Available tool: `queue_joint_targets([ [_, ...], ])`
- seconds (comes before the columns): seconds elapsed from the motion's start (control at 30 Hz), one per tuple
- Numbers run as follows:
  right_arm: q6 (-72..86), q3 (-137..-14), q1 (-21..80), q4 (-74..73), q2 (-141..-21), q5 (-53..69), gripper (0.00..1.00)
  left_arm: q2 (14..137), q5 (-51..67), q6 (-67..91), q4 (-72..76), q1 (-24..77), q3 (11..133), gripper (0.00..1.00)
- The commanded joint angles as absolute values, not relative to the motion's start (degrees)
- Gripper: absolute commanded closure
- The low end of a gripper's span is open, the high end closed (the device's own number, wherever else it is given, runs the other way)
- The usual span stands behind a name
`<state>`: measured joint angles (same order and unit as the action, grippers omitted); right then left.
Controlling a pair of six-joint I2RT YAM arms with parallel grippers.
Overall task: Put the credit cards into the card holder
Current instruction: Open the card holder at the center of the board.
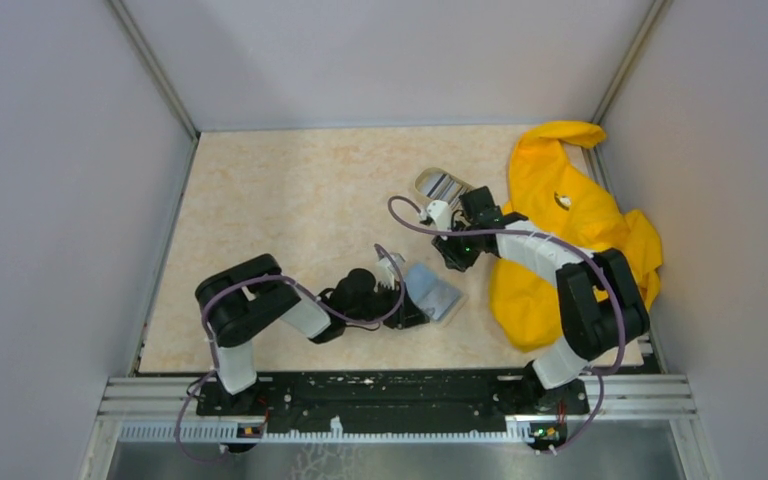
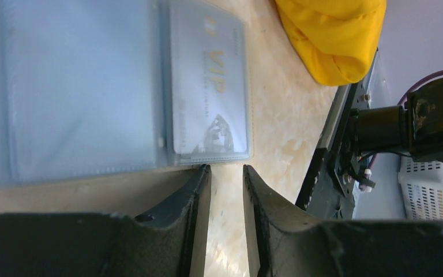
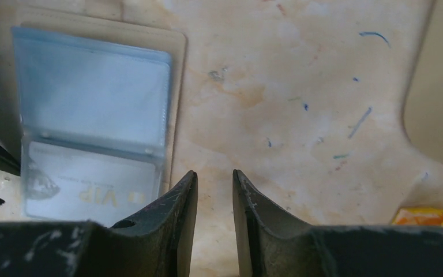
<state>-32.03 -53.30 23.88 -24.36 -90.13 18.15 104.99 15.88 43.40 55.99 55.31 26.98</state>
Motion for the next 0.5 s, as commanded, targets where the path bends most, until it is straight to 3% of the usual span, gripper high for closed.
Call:
queue_joint_targets([
  [0.0, -27.4, -55.3, 18.6, -21.7, -84.4, 22.0, 0.71, 109.1, 16.6, 42.0, 55.8, 56.5, 32.7, 0.66],
  [0.13, -26.9, -55.8, 12.7, -22.2, -78.8, 32.4, 0.66, 105.8, 14.5, 37.9, 57.7, 56.7, 31.7, 0.65],
  [0.2, -26.7, -55.7, 10.0, -21.6, -75.8, 36.3, 0.57, 101.3, 12.1, 34.2, 57.9, 56.7, 28.7, 0.65],
  [0.27, -25.0, -55.3, 8.3, -18.9, -72.8, 38.1, 0.46, 95.4, 9.3, 27.9, 56.9, 56.7, 25.4, 0.63],
  [0.33, -22.9, -54.9, 7.6, -14.9, -70.8, 38.7, 0.24, 88.5, 6.3, 21.6, 53.6, 56.6, 23.1, 0.61],
  [0.4, -19.6, -54.9, 7.6, -10.8, -69.9, 38.6, 0.03, 81.4, 0.1, 16.9, 47.0, 56.6, 22.6, 0.49],
  [0.47, -11.9, -54.9, 7.5, -5.7, -70.4, 37.1, 0.02, 74.4, -7.0, 10.9, 40.5, 56.5, 22.8, 0.28],
])
